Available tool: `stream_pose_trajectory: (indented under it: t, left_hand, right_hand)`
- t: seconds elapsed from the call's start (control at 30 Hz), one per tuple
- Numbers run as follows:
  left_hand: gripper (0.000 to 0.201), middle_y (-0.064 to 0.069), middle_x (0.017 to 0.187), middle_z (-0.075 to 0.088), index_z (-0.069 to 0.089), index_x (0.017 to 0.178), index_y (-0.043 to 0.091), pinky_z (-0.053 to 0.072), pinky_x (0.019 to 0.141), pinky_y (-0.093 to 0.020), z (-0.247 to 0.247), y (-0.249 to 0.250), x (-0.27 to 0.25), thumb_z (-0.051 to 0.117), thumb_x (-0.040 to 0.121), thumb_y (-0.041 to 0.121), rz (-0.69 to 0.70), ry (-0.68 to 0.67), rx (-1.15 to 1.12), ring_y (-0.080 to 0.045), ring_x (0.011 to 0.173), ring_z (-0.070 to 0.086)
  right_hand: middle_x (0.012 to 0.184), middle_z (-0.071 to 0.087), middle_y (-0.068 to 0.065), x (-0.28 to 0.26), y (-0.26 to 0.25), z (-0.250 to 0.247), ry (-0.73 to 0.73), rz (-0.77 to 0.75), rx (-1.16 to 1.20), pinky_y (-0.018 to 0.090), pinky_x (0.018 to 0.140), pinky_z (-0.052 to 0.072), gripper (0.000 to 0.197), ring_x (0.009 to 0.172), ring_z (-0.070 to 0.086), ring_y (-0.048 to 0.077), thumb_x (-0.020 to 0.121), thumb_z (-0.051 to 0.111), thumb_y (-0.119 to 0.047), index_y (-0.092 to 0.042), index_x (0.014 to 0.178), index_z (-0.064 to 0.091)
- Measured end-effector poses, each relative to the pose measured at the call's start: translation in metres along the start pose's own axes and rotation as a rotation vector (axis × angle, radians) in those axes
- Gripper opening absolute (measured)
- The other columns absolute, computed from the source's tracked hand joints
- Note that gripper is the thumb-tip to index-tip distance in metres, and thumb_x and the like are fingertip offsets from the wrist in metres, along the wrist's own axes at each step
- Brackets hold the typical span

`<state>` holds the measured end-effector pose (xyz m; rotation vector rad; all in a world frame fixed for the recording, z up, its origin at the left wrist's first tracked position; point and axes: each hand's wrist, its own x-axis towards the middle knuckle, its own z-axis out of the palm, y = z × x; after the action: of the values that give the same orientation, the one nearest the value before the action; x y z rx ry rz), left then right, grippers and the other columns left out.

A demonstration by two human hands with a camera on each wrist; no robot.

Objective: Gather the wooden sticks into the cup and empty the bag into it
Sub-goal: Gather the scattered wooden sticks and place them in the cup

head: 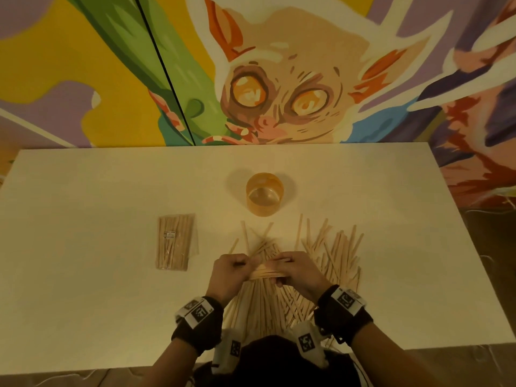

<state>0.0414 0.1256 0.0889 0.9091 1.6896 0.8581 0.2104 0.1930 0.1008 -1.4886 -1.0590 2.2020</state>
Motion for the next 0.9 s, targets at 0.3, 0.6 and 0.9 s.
stream_pose_trajectory:
  t: [0.3,0.6,0.9]
  left_hand:
    - [0.025,0.012,0.042,0.053,0.072,0.063,0.015,0.034,0.041,-0.016,0.004,-0.001,0.010,0.071,0.087,0.024,-0.054,0.100,-0.160,0.000,0.037,0.044]
    - [0.032,-0.005,0.080,0.067,0.069,0.100,0.009,0.039,0.046,-0.025,-0.013,-0.005,0.045,0.045,0.101,0.030,-0.221,0.156,-0.471,-0.019,0.058,0.058]
    - [0.017,-0.001,0.077,0.069,0.068,0.085,0.020,0.050,0.061,-0.026,-0.043,-0.049,0.061,0.057,0.093,0.009,-0.141,0.110,0.156,-0.014,0.062,0.062]
  right_hand:
    - [0.075,0.068,0.023,0.014,0.004,0.005,0.141,-0.073,0.049,0.026,0.042,0.046,0.028,0.051,0.061,0.023,0.090,0.069,-0.022,0.005,0.094,0.071]
    - [0.063,0.060,0.020,0.063,-0.081,-0.031,0.142,-0.237,-0.145,0.027,0.042,0.045,0.030,0.043,0.057,0.021,0.085,0.073,-0.005,0.021,0.091,0.061]
    - [0.060,0.061,0.011,0.147,-0.176,-0.036,0.163,-0.382,-0.950,0.030,0.044,0.051,0.020,0.043,0.062,0.023,0.082,0.077,-0.014,0.000,0.081,0.064]
